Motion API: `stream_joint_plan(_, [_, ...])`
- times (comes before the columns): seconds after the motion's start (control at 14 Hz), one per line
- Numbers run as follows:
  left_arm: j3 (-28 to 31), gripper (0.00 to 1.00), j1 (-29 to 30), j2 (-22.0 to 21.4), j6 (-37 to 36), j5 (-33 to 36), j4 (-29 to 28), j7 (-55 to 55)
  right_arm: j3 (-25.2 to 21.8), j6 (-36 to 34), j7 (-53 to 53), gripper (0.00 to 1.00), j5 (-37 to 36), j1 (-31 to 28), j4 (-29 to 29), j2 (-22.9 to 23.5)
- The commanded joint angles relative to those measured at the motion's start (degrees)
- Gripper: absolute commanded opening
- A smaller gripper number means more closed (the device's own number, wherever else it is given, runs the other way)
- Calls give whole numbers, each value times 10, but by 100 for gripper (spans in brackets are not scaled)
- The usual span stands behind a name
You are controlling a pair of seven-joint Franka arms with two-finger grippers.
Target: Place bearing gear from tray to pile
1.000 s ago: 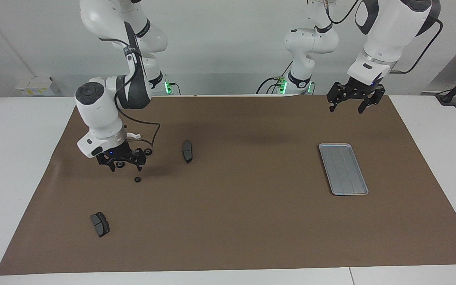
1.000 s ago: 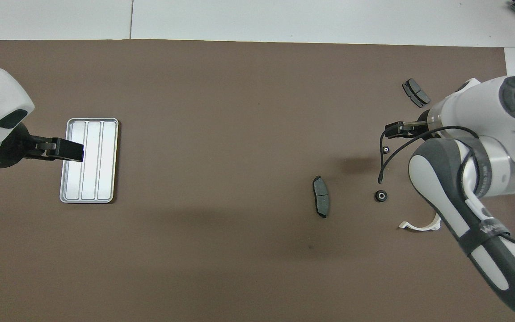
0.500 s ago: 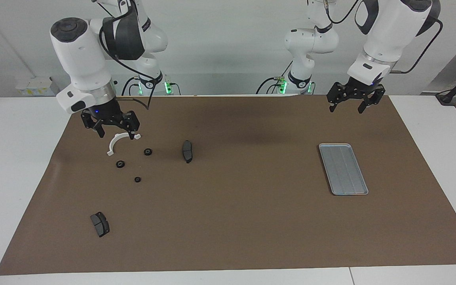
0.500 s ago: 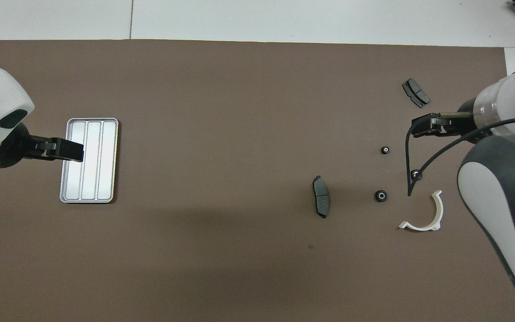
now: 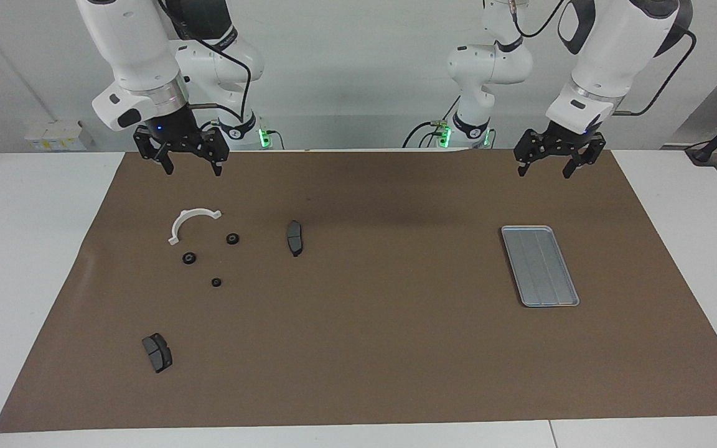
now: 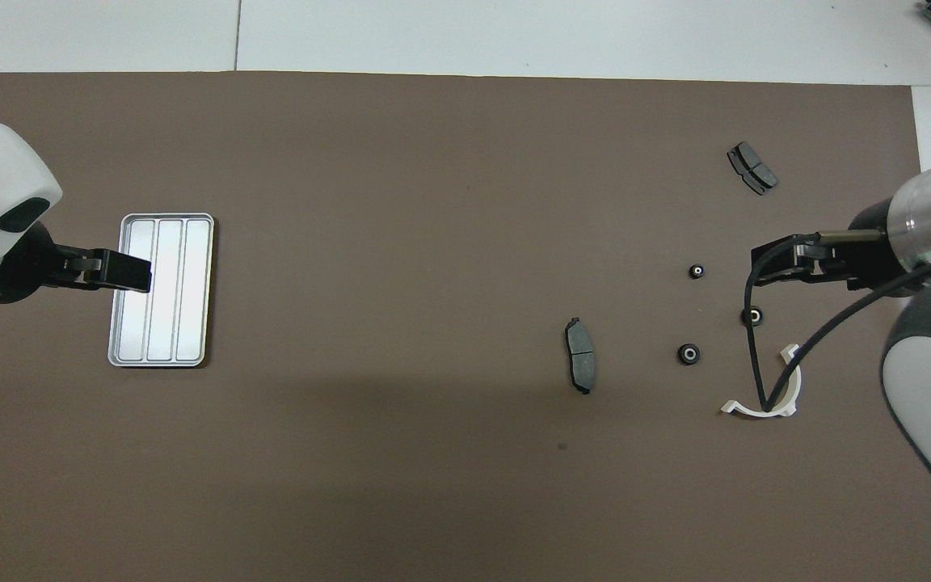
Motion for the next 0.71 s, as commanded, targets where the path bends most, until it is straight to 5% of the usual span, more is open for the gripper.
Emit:
stream_joint_plan(0.0, [7,100,-8,-10,-6,-2,-7,6,3,-8,5,100,11,-6,1,3])
stream_joint_plan(0.64, [7,100,-8,-10,-6,-2,-7,6,1,5,-8,100,10,-11,-18,-6])
